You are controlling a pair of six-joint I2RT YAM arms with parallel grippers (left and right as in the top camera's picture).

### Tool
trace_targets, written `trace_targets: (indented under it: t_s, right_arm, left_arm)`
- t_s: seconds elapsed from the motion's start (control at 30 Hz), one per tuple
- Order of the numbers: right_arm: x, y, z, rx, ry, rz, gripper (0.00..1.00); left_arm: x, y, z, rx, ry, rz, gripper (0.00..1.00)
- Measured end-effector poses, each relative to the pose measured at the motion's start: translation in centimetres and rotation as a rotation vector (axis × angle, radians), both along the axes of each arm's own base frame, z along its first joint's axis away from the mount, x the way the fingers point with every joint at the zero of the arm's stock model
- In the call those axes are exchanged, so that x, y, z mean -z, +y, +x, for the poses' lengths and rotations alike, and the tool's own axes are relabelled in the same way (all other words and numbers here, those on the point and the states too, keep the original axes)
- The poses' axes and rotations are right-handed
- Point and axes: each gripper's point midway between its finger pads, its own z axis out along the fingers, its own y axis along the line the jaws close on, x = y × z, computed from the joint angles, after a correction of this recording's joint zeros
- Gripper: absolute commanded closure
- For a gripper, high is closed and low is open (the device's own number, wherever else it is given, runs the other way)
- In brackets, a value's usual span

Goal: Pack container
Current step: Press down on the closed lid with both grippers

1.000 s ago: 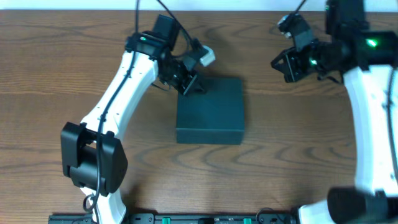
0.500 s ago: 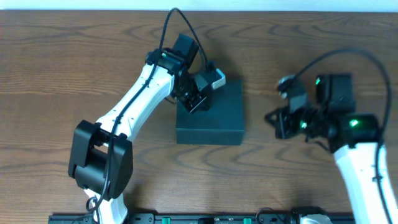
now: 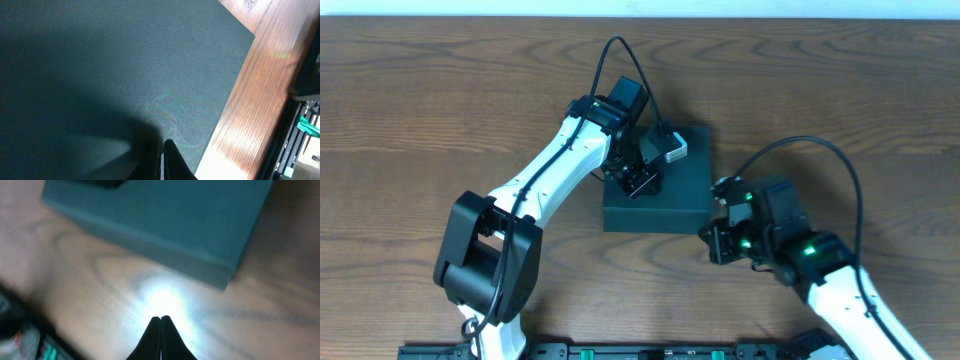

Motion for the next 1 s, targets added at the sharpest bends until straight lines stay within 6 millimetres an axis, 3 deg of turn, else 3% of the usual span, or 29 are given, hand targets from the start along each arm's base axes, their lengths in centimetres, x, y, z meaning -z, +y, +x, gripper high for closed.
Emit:
trace_targets:
  t_s: [0.57, 0.8, 1.0]
  right_arm:
    - [5.0, 2.9, 1.3, 0.166, -0.111, -0.182, 0.98]
    - [5.7, 3.3, 3.0, 0.276, -0.143, -0.171, 0.98]
    - [6.4, 3.3, 3.2, 0.331, -0.124, -0.163, 0.98]
  left_arm:
    - [0.8, 0.0, -0.1, -0.002, 0.023, 0.01, 0.94]
    - [0.8, 0.0, -0.1, -0.002, 0.023, 0.01, 0.94]
    - [0.8, 0.0, -0.1, -0.002, 0.023, 0.01, 0.94]
